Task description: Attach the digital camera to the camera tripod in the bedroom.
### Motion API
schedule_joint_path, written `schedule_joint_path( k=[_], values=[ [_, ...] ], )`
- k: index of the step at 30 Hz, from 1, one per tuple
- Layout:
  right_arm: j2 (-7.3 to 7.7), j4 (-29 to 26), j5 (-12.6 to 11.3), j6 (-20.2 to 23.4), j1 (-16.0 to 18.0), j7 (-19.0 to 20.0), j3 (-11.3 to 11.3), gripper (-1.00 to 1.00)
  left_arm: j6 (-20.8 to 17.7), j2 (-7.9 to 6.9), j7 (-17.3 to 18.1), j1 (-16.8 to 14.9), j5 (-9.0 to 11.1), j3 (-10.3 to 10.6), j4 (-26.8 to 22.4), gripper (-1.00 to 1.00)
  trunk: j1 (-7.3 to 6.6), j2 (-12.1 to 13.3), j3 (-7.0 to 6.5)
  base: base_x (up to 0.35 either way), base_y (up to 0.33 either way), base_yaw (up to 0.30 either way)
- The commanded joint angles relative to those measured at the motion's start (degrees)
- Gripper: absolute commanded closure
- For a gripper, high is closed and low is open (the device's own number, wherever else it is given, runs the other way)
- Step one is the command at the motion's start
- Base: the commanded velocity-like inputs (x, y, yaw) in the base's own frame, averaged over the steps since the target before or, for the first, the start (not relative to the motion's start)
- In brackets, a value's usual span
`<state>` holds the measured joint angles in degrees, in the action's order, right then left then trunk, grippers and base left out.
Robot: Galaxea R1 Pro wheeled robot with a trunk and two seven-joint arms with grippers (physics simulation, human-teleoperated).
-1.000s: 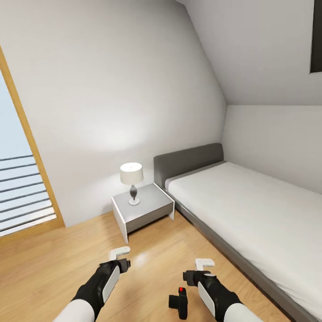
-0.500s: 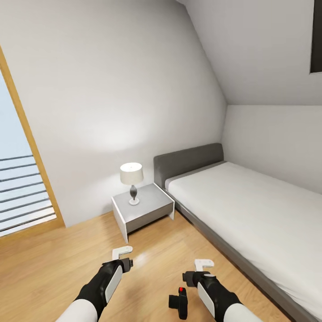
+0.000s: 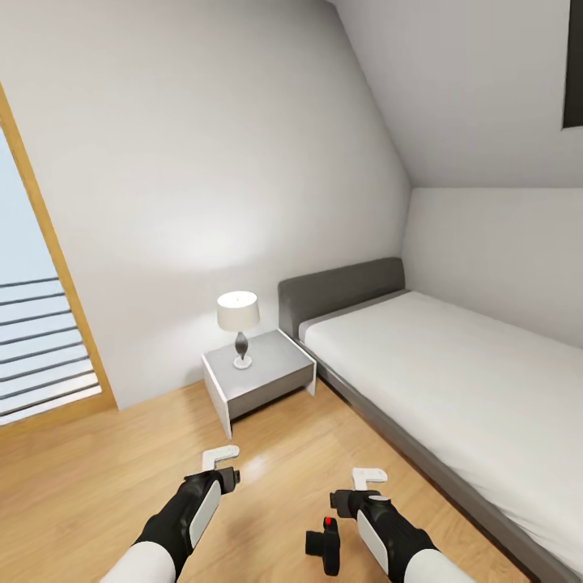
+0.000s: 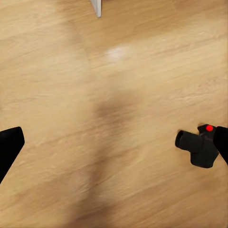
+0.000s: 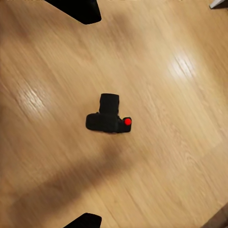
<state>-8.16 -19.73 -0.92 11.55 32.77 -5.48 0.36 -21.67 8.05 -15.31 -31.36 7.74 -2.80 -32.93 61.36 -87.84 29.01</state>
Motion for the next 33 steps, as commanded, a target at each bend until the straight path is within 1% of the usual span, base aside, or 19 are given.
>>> schedule_joint_path(
  k=[1,11,33],
  values=[
    [-0.03,-0.12,-0.11,0.34,0.01,-0.22,0.02,-1.0,-0.21,0.04,-0.28,-0.02,0.6,-0.11,-0.11,-1.0,0.22,-0.45,0.25,0.0,0.0,0.0],
    [-0.1,0.2,-0.1,0.32,0.01,-0.28,-0.13,-1.0,-0.27,-0.05,0.4,-0.02,0.59,-0.08,-0.04,-1.0,2.42,-4.46,2.04,0.0,0.0,0.0],
    [-0.1,0.66,-0.13,0.32,0.01,-0.24,-0.18,-1.0,-0.46,-0.05,0.42,-0.02,0.31,-0.01,-0.03,-1.0,7.25,-13.28,5.99,0.0,0.0,0.0]
  ],
)
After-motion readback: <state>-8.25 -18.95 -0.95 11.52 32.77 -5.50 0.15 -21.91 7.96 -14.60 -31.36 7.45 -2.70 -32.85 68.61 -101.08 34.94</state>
